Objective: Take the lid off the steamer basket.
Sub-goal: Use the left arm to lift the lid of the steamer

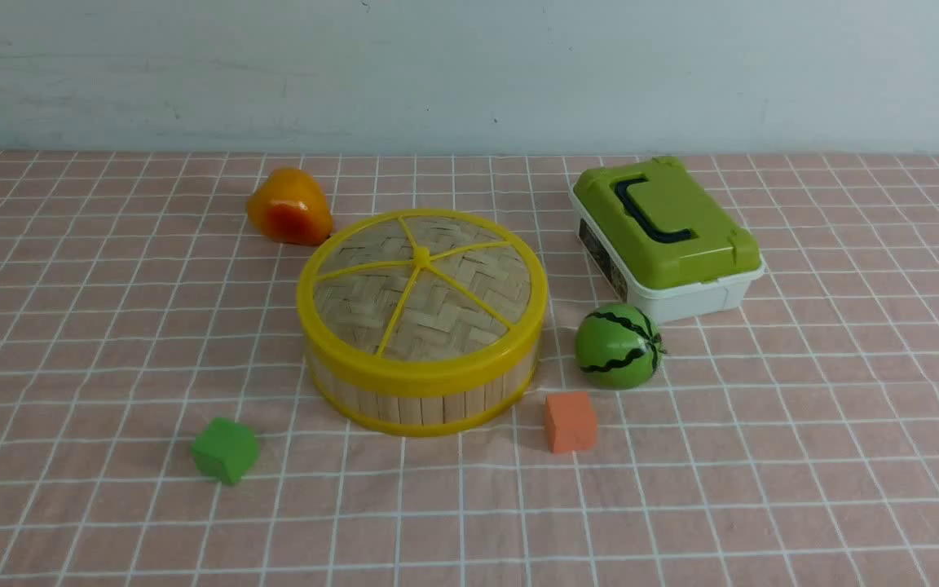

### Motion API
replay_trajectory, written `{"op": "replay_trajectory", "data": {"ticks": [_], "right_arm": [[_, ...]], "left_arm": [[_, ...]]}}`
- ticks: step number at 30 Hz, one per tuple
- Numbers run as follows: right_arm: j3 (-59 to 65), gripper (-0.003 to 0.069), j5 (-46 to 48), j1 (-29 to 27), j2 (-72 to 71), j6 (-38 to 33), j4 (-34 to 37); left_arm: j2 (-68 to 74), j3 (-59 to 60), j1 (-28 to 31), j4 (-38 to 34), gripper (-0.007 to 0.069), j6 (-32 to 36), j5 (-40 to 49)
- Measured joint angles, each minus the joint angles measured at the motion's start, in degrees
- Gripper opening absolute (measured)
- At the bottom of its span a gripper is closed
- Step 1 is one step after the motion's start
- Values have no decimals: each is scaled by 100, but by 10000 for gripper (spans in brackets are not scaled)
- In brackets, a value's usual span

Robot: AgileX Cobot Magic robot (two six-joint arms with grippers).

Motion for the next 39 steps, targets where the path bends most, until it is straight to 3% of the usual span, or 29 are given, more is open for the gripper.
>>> {"op": "replay_trajectory", "data": {"ticks": [39], "right_arm": [[0, 241, 0, 0, 0, 0, 0]], "left_arm": [[0, 0, 0, -16, 40, 12, -174]]}}
